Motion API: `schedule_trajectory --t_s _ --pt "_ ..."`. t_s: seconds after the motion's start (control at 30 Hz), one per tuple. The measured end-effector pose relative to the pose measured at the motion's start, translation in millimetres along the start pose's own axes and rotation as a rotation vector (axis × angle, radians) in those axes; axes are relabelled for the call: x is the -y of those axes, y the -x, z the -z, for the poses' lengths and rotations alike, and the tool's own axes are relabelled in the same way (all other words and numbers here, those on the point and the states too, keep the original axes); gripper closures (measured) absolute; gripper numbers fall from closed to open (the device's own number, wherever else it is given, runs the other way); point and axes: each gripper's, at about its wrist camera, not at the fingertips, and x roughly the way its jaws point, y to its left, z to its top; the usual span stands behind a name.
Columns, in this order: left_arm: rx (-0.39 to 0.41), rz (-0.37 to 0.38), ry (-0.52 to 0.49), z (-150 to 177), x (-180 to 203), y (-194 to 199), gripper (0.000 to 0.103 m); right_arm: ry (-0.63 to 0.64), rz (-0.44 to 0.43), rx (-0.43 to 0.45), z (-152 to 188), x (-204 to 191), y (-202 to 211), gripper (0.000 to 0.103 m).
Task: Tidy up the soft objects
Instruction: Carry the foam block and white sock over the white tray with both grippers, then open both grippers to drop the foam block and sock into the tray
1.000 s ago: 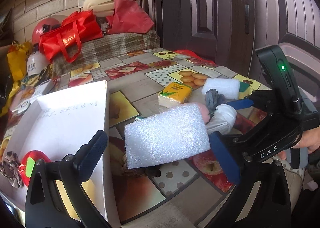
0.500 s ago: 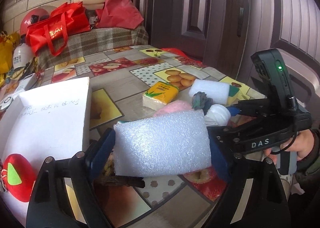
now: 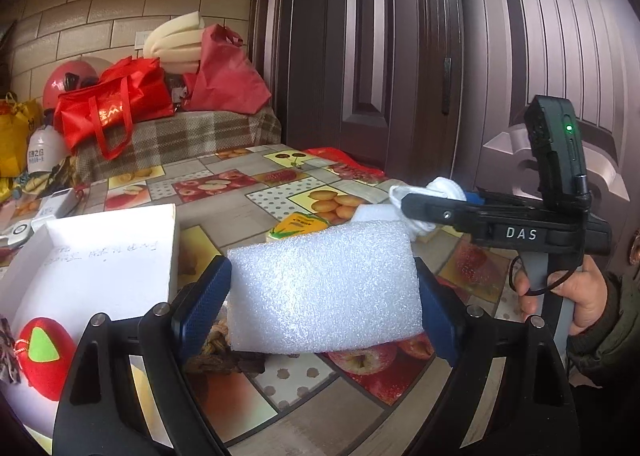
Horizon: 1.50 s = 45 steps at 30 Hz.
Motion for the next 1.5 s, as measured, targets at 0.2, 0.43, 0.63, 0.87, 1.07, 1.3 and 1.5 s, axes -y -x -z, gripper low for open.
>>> schedule_trajectory --t_s 0.2,0.43,0.63,0.87,1.07,1.3,1.5 --pt "0.023 -0.064 -0.025 2.6 3.9 9.2 0.015 -0.026 0.074 0.189 4.4 4.5 40.0 0.029" --pt "0.052 -0.159 -0.008 6.9 -10.6 26.3 0.015 -0.01 0.098 0.227 8.5 2.6 51.9 0.029" --pt "0.047 -0.213 0.044 11.7 -33.4 31.5 0.015 0.034 0.092 0.214 9.6 -11.2 45.1 0.029" --pt "0.056 -0.323 0.058 16.7 -54.5 38.8 0.015 0.072 0.05 0.206 10.4 -33.6 35.8 0.029" --pt "0.059 -0.389 0.083 20.0 -76.0 44.5 0.015 0.124 0.004 0.181 11.2 -57.0 24.3 0.029" --pt "0.064 -0.457 0.128 23.6 -106.4 51.5 0.015 0.162 -0.057 0.115 9.5 -84.4 0.8 0.029" --pt "0.068 -0.521 0.161 26.8 -134.2 58.7 0.015 0.205 -0.118 0.054 10.8 -115.9 -20.3 0.029"
